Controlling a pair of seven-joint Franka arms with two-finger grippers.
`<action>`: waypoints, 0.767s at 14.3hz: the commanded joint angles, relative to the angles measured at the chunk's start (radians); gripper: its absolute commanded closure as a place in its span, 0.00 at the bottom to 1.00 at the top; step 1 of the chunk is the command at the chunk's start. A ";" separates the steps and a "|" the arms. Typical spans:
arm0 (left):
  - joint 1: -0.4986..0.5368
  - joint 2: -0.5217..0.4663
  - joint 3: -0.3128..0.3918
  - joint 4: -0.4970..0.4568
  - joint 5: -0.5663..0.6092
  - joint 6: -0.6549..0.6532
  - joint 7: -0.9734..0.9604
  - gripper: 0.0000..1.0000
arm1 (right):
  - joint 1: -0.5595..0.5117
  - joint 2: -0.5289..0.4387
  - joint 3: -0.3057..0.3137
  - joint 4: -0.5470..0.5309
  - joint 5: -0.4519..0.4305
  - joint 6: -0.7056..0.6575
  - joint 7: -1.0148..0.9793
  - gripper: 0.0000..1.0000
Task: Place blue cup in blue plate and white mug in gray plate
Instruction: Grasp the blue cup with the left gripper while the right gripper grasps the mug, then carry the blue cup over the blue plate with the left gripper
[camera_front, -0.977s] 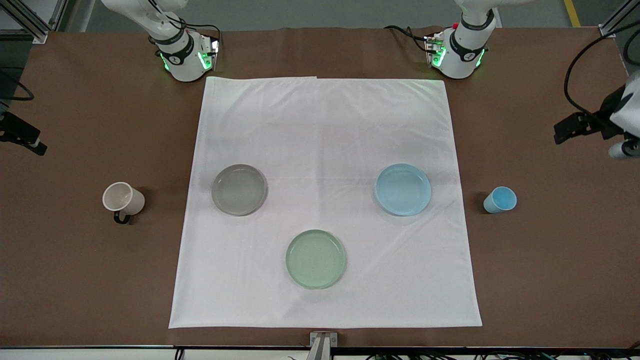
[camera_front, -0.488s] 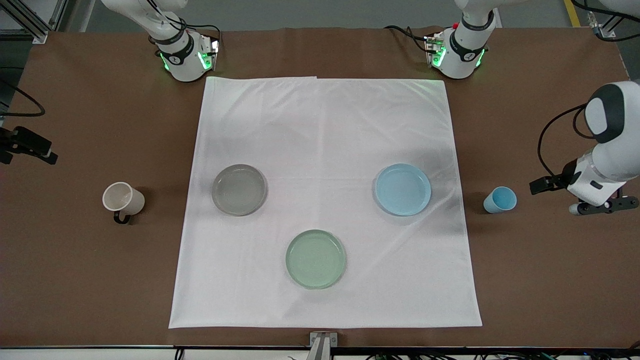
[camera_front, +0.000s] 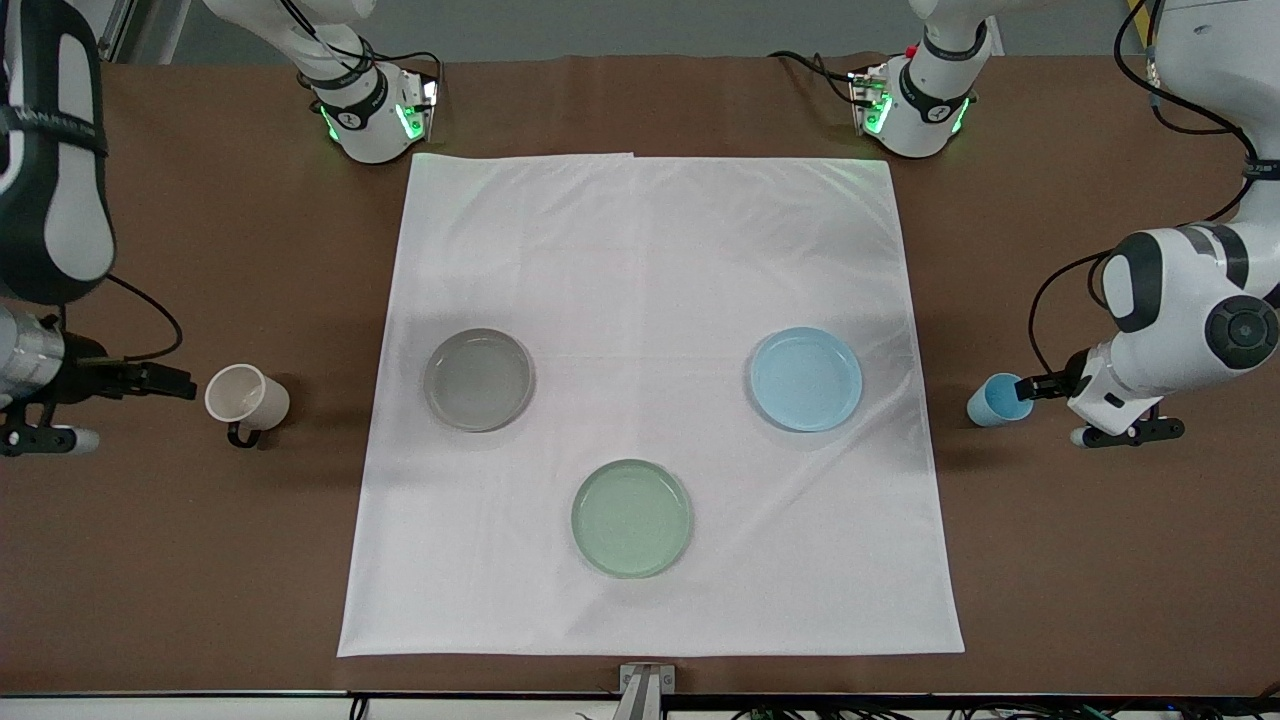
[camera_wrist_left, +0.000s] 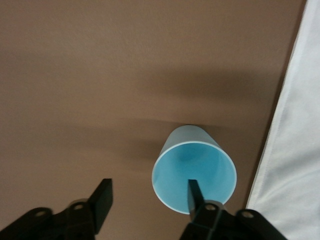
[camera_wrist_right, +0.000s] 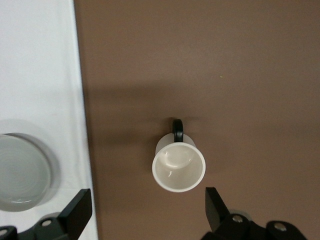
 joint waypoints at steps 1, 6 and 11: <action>0.004 0.034 -0.007 -0.006 0.018 0.011 0.006 0.52 | -0.045 0.055 0.010 -0.139 0.002 0.252 -0.097 0.00; 0.002 0.049 -0.011 -0.006 0.003 0.014 -0.004 1.00 | -0.054 0.179 0.011 -0.154 0.003 0.403 -0.126 0.00; -0.002 -0.030 -0.149 0.019 -0.005 -0.067 -0.184 1.00 | -0.051 0.181 0.011 -0.243 0.025 0.493 -0.128 0.00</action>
